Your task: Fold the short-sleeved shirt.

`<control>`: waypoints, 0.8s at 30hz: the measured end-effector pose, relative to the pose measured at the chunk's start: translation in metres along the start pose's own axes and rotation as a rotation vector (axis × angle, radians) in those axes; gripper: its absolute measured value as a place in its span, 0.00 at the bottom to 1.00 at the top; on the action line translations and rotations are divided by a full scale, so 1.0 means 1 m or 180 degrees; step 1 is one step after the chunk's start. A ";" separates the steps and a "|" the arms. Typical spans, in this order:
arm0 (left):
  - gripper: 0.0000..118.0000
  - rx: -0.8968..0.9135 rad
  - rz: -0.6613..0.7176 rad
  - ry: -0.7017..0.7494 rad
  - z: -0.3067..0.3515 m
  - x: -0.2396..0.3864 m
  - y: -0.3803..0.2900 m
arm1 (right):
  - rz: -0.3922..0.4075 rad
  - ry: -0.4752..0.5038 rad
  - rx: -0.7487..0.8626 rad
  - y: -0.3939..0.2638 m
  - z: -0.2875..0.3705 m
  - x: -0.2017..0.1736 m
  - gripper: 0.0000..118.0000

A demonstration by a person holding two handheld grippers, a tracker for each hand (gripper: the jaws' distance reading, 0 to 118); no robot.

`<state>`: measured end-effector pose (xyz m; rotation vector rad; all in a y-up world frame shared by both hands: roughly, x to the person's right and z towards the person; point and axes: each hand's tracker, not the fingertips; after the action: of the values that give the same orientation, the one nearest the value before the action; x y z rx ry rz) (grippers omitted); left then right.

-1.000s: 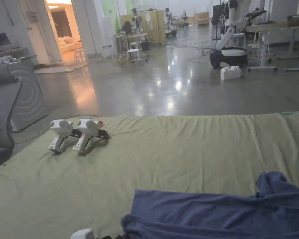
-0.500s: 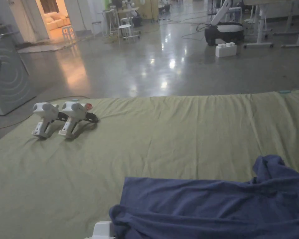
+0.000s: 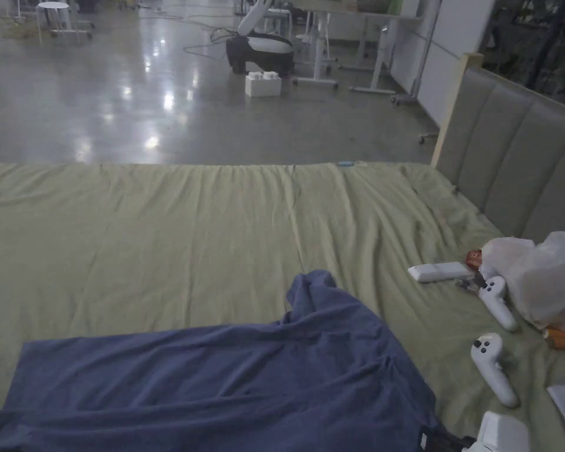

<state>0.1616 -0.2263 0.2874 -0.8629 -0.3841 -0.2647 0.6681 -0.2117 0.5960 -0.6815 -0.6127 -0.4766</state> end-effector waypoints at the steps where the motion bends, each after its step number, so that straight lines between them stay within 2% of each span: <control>1: 0.04 -0.0008 -0.0025 0.0008 -0.001 0.000 0.000 | -0.0024 0.0001 -0.0111 0.002 -0.013 0.000 0.52; 2: 0.04 -0.0011 -0.0033 0.0010 -0.001 0.000 0.000 | -0.0037 -0.0004 -0.0229 0.002 -0.023 -0.001 0.51; 3: 0.04 -0.0009 -0.0033 0.0009 -0.001 0.000 -0.001 | 0.0022 -0.0008 -0.0304 -0.001 -0.028 -0.004 0.41; 4: 0.04 -0.0003 -0.0029 0.0003 0.000 0.000 -0.002 | 0.0182 -0.0111 -0.0298 -0.004 -0.028 -0.012 0.15; 5: 0.04 0.0002 -0.0022 -0.0006 0.000 -0.001 -0.002 | 0.0327 -0.0143 -0.0205 -0.005 -0.023 -0.019 0.05; 7: 0.04 -0.0037 -0.0001 -0.0067 0.001 -0.005 0.001 | 0.0473 -0.0279 -0.0202 -0.006 -0.018 -0.029 0.04; 8: 0.04 -0.0027 -0.0046 -0.0055 0.002 -0.011 0.007 | 0.0435 -0.0268 -0.0234 -0.003 -0.018 -0.028 0.04; 11: 0.01 0.0071 0.0509 -0.0357 0.022 -0.039 0.015 | 0.0397 -0.0306 -0.0188 0.008 -0.003 -0.028 0.04; 12: 0.00 0.0178 0.0592 -0.0459 0.038 -0.043 0.011 | 0.0510 -0.0406 -0.0060 0.010 0.008 -0.033 0.04; 14: 0.00 0.0201 0.0551 -0.0460 0.061 -0.053 0.008 | 0.0565 -0.0570 -0.0102 0.011 0.023 -0.043 0.04; 18: 0.00 0.0164 0.0859 -0.0643 0.093 -0.074 -0.016 | 0.0544 -0.0512 -0.0051 0.001 0.056 -0.047 0.04; 24: 0.00 -0.0014 0.0759 -0.0624 0.126 -0.087 -0.073 | 0.0520 -0.0495 -0.0096 -0.039 0.106 -0.028 0.04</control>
<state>0.0280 -0.1680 0.3744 -0.9327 -0.4582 0.0400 0.5866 -0.1584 0.6592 -0.7956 -0.6908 -0.2831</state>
